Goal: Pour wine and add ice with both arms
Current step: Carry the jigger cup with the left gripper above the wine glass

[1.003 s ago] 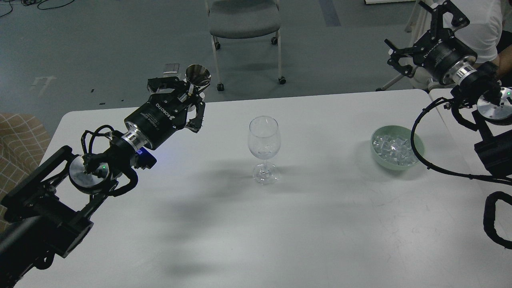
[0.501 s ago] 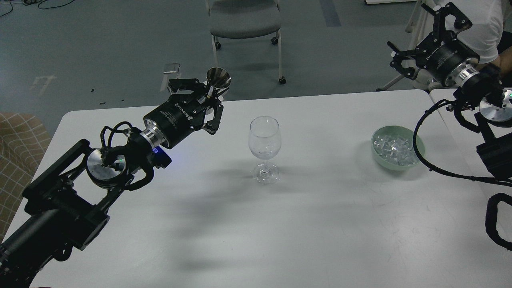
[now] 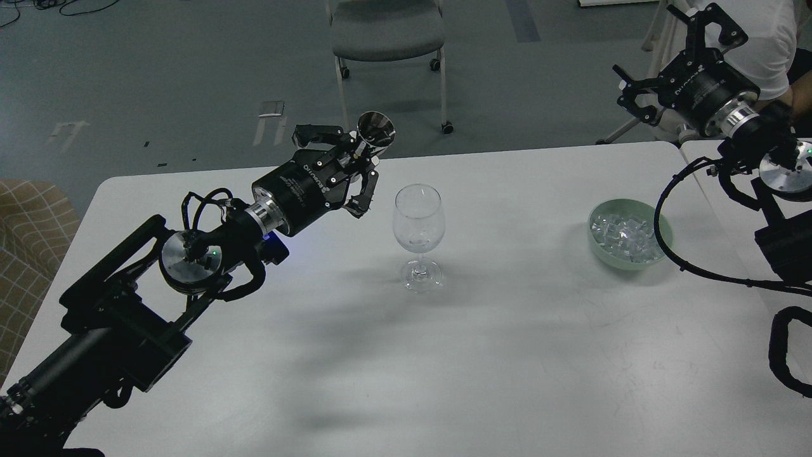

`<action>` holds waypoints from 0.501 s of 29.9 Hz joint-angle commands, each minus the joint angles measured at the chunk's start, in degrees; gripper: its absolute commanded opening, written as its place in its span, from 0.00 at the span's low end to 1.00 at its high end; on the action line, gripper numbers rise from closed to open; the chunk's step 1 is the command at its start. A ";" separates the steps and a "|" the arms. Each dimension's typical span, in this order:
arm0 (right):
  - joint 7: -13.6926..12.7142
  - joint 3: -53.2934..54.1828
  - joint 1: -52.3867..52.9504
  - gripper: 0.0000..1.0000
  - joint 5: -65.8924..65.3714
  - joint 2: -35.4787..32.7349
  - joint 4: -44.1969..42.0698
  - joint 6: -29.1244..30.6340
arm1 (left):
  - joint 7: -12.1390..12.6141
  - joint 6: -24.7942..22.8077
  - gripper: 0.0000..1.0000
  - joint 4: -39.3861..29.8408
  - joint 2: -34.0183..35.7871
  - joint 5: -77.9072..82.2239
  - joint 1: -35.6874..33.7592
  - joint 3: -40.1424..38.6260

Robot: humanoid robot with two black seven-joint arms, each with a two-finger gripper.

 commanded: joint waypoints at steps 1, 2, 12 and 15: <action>0.01 0.25 0.05 1.00 0.00 -0.04 -0.01 0.00 | 0.65 0.25 0.01 0.02 -1.08 2.18 -0.22 0.87; 0.01 0.16 0.05 1.00 0.00 -0.04 -0.01 0.00 | 1.26 0.42 0.01 0.02 -1.95 2.53 -0.22 0.87; 0.01 0.16 0.05 1.00 0.00 -0.04 -0.01 0.00 | 4.34 0.51 0.01 0.02 -2.40 6.49 -0.05 0.78; 0.01 0.25 0.05 1.00 0.00 -0.04 -0.01 0.00 | 4.87 0.51 0.01 0.11 -2.31 6.76 -0.13 0.78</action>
